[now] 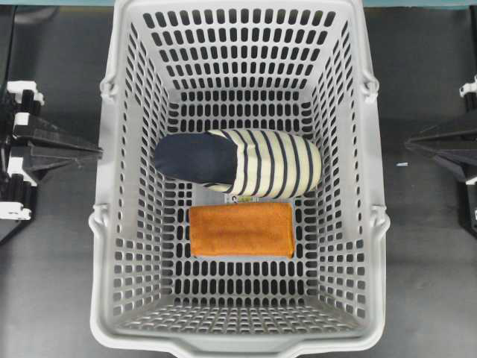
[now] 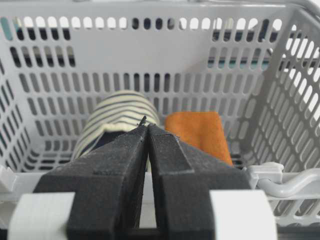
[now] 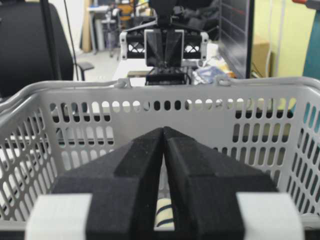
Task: Pick up the orange cloth from the shopping basket with the left arm.
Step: 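Move the left gripper over the basket toward the orange cloth, then lower the open left gripper onto the orange cloth's edge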
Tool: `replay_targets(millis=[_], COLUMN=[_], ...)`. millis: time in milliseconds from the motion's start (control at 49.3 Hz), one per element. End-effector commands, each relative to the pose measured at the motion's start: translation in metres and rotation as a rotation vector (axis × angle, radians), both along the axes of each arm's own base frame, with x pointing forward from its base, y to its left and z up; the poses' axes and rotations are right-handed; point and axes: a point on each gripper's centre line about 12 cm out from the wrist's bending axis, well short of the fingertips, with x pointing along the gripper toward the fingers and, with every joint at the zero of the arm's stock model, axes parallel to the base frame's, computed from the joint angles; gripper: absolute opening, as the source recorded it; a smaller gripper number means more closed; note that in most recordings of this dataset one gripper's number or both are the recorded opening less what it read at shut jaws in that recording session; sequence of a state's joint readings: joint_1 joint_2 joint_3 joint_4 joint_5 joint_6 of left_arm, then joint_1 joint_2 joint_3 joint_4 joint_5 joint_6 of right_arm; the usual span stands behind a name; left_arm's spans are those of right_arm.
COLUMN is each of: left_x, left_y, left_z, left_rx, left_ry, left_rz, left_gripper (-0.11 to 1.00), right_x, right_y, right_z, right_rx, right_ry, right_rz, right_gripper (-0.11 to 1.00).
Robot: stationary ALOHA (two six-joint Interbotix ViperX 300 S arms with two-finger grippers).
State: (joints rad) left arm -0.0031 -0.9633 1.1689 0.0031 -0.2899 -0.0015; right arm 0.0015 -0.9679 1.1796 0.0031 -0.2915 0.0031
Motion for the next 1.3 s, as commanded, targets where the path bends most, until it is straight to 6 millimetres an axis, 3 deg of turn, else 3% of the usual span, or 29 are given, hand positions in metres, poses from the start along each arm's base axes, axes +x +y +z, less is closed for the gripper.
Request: replay_targets(millis=[0,81,284,426,629,750,1034,1278], left_x=[0.006,0.013,0.038,0.069,0.120,0.147,0.209,0.233], left_y=[0.001,0.001,0.000,-0.006,-0.014,-0.021,-0.040,-0.045], left_z=[0.013,0.021,0.052,0.068,0.076,0.072,0.043,0.021], left_rx=[0.024,0.004,0.002,0.005,0.013,0.021,0.052,0.059], left_ry=[0.014,0.081,0.196,0.316,0.552,0.689,0.992,1.053], left_rz=[0.001,0.004,0.002,-0.017,-0.027,-0.035,-0.055,-0.057], left_gripper=[0.06,0.00,0.00,0.00,0.00,0.00,0.00,0.05], right_x=[0.003,0.003,0.004,0.004,0.004,0.004,0.002,0.000], right_y=[-0.001,-0.001,-0.001,-0.002,-0.002,-0.002,-0.002,-0.002], right_z=[0.002,0.000,-0.002,-0.003,-0.004,-0.006,-0.011,-0.012], right_rx=[0.011,0.026,0.027,0.027,0.027,0.027,0.027,0.027], right_ry=[-0.002,0.005,0.018,0.021,0.029,0.035,0.046,0.049], right_rz=[-0.003,-0.006,-0.007,-0.008,-0.008,-0.008,-0.008,-0.008], right_gripper=[0.00,0.00,0.00,0.00,0.00,0.00,0.00,0.00])
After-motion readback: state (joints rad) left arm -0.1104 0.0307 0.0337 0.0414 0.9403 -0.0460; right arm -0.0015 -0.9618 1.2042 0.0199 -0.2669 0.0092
